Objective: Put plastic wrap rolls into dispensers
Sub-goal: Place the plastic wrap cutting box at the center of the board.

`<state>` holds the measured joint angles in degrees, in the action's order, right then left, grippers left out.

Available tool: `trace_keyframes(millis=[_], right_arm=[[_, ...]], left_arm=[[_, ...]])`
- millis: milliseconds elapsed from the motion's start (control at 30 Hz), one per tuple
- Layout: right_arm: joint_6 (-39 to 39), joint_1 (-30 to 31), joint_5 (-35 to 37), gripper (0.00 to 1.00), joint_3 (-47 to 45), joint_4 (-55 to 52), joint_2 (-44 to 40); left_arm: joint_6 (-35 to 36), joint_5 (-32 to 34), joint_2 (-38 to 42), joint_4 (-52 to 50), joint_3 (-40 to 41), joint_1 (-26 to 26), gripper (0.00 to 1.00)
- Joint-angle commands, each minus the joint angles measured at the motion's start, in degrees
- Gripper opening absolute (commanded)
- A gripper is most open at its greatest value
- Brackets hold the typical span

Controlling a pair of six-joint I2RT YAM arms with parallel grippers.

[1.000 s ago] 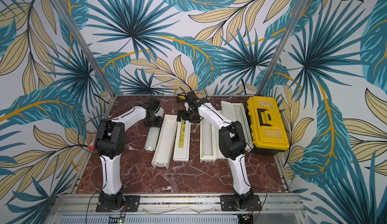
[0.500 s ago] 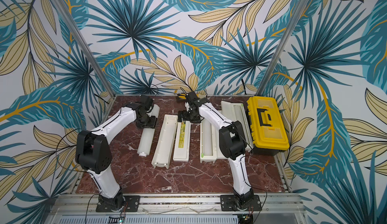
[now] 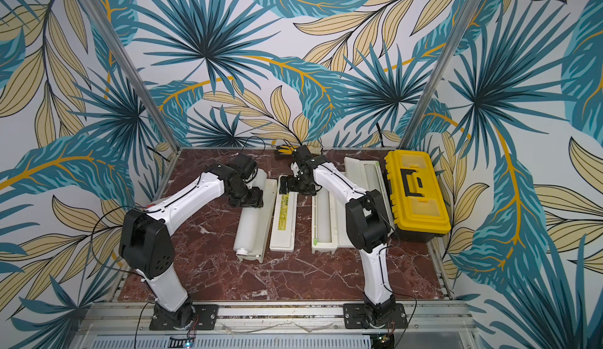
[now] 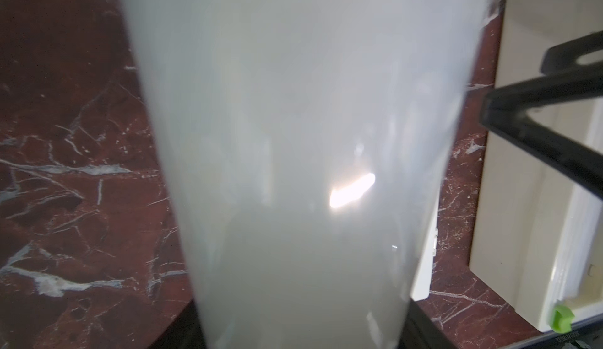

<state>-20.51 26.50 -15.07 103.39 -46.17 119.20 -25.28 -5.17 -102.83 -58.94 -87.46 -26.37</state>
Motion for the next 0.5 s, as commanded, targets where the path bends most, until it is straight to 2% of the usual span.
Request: trace_keyframes(millis=[0,267,467], right_arm=[[0.86,0.04,-1.00,0.99,-2.61,1.64,-3.56],[1.05,0.04,-2.23,0.99,-5.35,2.75,-4.07],[0.97,0.04,-2.94,0.99,-5.05,2.98,-3.76]], left_arm=[[-2.30,0.78,0.73,1.95,-2.71,-0.34,0.21],[-3.24,0.97,-2.85,2.01,-2.42,-0.88,0.21],[-3.16,0.18,-1.22,1.90,-5.52,-1.05,0.20]])
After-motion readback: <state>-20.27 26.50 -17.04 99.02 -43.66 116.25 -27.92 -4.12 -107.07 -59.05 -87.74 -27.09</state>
